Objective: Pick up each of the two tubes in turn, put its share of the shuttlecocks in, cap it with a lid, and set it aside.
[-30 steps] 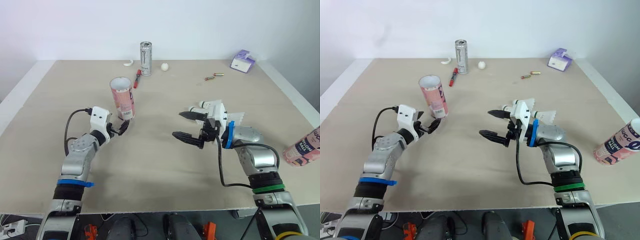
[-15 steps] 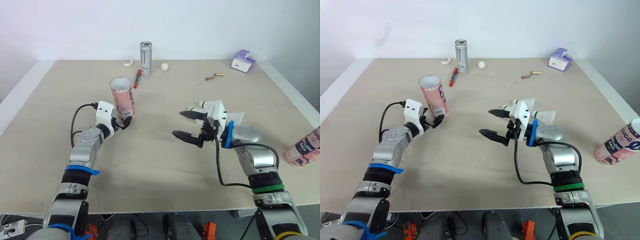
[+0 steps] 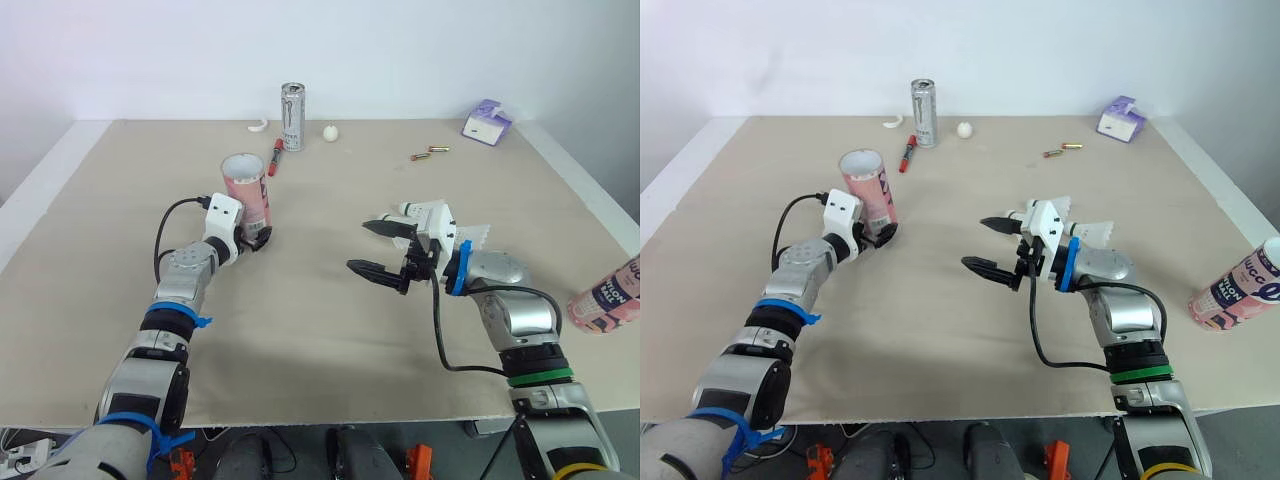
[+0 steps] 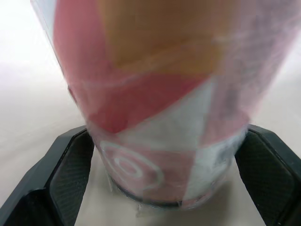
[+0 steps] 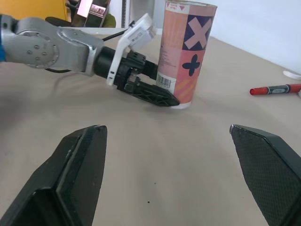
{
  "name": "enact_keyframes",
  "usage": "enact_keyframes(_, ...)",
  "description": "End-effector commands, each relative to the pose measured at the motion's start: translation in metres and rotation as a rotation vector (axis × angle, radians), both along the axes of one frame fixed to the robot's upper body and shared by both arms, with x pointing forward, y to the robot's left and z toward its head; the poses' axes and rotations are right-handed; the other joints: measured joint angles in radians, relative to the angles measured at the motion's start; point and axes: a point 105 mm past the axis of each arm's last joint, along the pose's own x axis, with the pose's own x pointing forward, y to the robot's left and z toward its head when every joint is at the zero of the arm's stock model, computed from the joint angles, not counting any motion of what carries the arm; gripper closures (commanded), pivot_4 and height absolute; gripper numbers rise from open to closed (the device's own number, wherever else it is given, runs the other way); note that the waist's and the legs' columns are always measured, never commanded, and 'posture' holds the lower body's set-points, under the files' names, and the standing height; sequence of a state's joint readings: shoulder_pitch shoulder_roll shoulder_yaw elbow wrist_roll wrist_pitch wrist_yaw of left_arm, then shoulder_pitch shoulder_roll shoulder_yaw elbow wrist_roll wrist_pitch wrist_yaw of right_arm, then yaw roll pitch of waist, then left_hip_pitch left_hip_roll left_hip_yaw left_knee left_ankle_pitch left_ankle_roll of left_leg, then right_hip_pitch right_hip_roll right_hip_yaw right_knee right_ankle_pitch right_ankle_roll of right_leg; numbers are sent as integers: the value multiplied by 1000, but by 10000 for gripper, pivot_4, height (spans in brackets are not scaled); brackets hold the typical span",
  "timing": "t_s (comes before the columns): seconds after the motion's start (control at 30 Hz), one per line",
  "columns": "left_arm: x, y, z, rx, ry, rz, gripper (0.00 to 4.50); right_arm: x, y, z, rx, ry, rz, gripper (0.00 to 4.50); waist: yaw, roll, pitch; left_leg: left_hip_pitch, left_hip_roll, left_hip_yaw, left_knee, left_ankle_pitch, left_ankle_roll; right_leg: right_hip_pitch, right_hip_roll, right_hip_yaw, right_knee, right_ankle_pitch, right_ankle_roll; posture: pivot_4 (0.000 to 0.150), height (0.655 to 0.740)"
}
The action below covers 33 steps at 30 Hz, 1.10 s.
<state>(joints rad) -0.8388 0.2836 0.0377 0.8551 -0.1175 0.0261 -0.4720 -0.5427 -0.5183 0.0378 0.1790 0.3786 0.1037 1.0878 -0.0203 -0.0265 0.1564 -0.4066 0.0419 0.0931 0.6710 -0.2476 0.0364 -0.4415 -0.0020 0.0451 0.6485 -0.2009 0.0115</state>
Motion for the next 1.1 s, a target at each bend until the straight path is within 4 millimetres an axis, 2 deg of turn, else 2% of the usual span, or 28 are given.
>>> enact_keyframes(0.03,6,-8,17,1,-61,-24,0,-2,-1,17,3,-66,5,242,0,0,0,0,0,0,0,0,0,0,0,0,0,0,0,1500,7400)
enact_keyframes(0.17,10,-16,20,6,-68,-50,0,-2,-2,17,-1,-67,3,242,0,0,0,0,-1,0,0,0,0,0,0,0,0,0,1,1500,7400)
enact_keyframes(0.53,16,-17,23,2,-50,-47,0,-5,-5,16,-5,-64,-9,242,0,0,0,-1,-5,-1,0,0,0,0,-1,-1,0,-1,1,1500,7400)
enact_keyframes(0.7,16,-16,23,-18,-52,-42,14464,-6,-5,15,-8,-64,-10,0,0,0,0,-1,-5,-1,0,0,0,0,-2,0,0,-1,2,1500,7400)
enact_keyframes(1.0,12,-8,23,10,-92,-58,14464,-8,-6,15,-11,-65,-8,0,0,0,0,-1,-5,-1,0,0,0,0,-3,-1,0,-1,2,1500,7400)
enact_keyframes(1.1,8,-9,28,68,-142,-117,14464,-10,-7,15,-9,-66,-11,0,0,0,0,-1,-5,-1,0,0,0,0,-3,-1,0,-1,2,1500,7400)
